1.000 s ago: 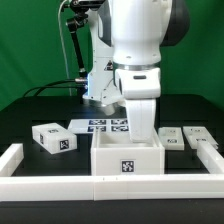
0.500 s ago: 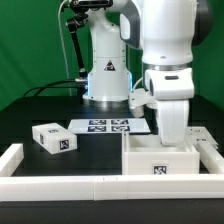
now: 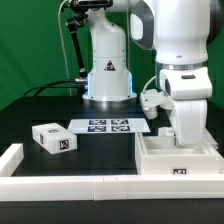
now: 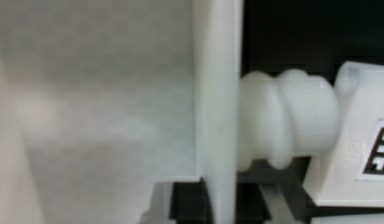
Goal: Assemble cabinet
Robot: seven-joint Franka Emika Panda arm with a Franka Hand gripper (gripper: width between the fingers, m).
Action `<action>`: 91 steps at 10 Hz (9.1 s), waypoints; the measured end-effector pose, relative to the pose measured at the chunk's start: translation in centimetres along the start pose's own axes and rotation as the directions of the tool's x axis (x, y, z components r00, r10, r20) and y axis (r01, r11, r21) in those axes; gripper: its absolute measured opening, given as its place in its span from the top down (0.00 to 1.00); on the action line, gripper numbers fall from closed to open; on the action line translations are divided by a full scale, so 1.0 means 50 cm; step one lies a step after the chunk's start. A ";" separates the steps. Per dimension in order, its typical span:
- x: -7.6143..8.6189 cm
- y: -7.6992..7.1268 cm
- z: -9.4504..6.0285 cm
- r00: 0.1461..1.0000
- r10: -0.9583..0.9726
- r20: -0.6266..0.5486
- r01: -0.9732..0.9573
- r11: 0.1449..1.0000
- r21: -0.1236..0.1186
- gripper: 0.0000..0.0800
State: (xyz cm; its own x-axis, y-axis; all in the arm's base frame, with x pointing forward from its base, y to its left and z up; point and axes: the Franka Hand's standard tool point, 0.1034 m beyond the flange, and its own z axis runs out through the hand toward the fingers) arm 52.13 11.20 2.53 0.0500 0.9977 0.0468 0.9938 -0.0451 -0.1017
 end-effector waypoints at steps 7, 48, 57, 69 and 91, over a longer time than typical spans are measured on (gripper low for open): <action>-0.011 -0.007 -0.003 1.000 0.007 0.002 -0.007 1.000 0.004 0.39; 0.081 -0.200 -0.032 0.998 0.051 -0.020 -0.052 0.998 -0.046 0.91; 0.012 -0.161 -0.051 0.998 0.051 -0.022 -0.052 0.997 -0.061 0.91; 0.000 -0.119 -0.066 0.997 0.075 -0.023 -0.076 0.996 -0.056 0.91; -0.003 0.084 -0.082 0.996 0.048 -0.074 -0.060 0.985 -0.162 0.91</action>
Offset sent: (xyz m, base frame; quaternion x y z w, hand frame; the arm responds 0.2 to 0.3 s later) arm 0.0000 0.0000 0.0000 0.0000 0.0000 0.0000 1.0000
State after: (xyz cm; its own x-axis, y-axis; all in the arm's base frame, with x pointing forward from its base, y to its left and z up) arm 56.72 10.63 6.15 0.1049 0.9878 0.1153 0.9920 -0.1121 0.0579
